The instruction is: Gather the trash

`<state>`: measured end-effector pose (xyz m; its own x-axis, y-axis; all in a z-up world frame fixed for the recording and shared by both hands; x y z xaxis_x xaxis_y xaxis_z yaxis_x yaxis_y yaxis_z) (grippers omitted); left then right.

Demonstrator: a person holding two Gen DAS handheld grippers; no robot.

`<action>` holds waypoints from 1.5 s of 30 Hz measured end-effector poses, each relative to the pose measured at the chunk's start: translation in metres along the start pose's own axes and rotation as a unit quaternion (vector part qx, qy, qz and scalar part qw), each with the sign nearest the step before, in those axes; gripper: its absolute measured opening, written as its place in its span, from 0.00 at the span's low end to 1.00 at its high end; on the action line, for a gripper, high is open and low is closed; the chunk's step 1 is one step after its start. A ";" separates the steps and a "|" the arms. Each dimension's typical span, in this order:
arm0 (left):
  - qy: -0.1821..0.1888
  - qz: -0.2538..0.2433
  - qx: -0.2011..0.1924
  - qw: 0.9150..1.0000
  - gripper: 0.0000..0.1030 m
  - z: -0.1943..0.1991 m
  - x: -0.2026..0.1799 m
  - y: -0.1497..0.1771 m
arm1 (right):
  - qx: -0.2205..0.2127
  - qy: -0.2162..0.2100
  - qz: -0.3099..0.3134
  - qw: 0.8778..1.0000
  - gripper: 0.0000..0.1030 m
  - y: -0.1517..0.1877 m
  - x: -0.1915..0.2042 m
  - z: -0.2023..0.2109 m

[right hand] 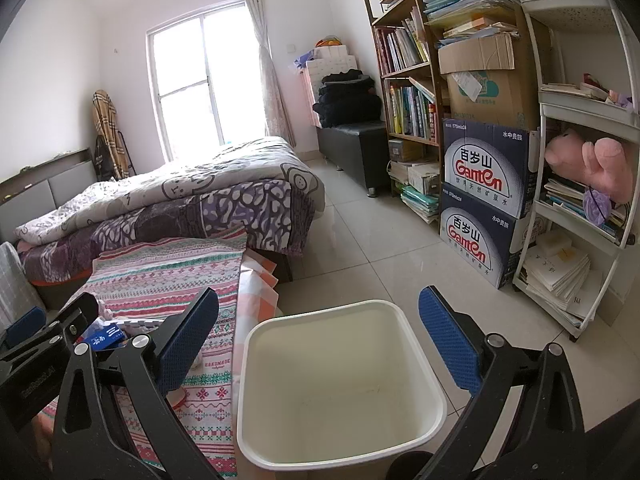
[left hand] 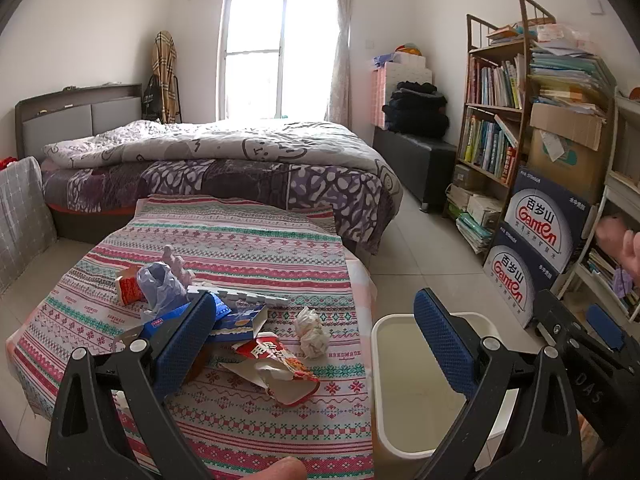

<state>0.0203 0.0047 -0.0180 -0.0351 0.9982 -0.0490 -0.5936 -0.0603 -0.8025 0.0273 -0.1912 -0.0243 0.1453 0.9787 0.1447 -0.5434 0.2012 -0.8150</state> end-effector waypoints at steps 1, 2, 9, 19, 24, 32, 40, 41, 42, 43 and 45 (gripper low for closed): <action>0.000 0.000 0.000 1.000 0.94 0.000 0.000 0.000 | 0.000 0.000 0.000 1.000 0.93 0.000 0.000 0.000; 0.000 0.000 0.000 1.000 0.94 0.000 0.000 0.000 | 0.000 0.000 0.000 1.000 0.93 0.000 0.000 0.000; 0.000 0.001 0.001 1.000 0.94 0.000 0.001 0.000 | 0.000 0.000 -0.001 1.000 0.93 0.001 0.000 -0.001; -0.002 0.001 0.002 1.000 0.94 0.000 0.003 0.000 | 0.001 -0.001 -0.001 1.000 0.93 0.002 0.001 -0.002; -0.004 0.002 0.004 1.000 0.94 -0.001 0.004 0.002 | 0.002 -0.001 -0.002 1.000 0.93 0.003 0.002 -0.003; -0.004 0.003 0.006 1.000 0.94 -0.002 0.003 0.002 | 0.003 -0.002 -0.002 1.000 0.93 0.004 0.003 -0.004; -0.004 0.004 0.006 1.000 0.94 -0.002 0.003 0.001 | 0.003 -0.002 -0.003 1.000 0.93 0.005 0.003 -0.004; -0.005 0.004 0.006 1.000 0.94 -0.002 0.003 0.001 | 0.003 -0.002 -0.003 1.000 0.93 0.006 0.004 -0.004; -0.005 0.003 0.006 1.000 0.94 -0.002 0.003 0.001 | 0.004 -0.002 -0.003 1.000 0.93 0.005 0.003 -0.005; -0.005 0.003 0.006 1.000 0.94 -0.002 0.003 0.001 | 0.004 -0.002 -0.003 1.000 0.93 0.006 0.004 -0.005; -0.005 0.003 0.007 1.000 0.94 -0.002 0.003 0.001 | 0.004 -0.002 -0.003 1.000 0.93 0.006 0.004 -0.005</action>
<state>0.0208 0.0080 -0.0202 -0.0467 0.9977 -0.0488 -0.6038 -0.0671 -0.7943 0.0286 -0.1868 -0.0311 0.1452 0.9775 0.1529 -0.5494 0.2082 -0.8092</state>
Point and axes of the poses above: each gripper's, at about its wrist camera, not at the fingertips, and z roughly against the way its jaws point, x to its left, y to its underside, the point moved 2 cm from there along -z, roughly the way its jaws point, and after that the axes turned 9 degrees about x, right-handed, at the moved point
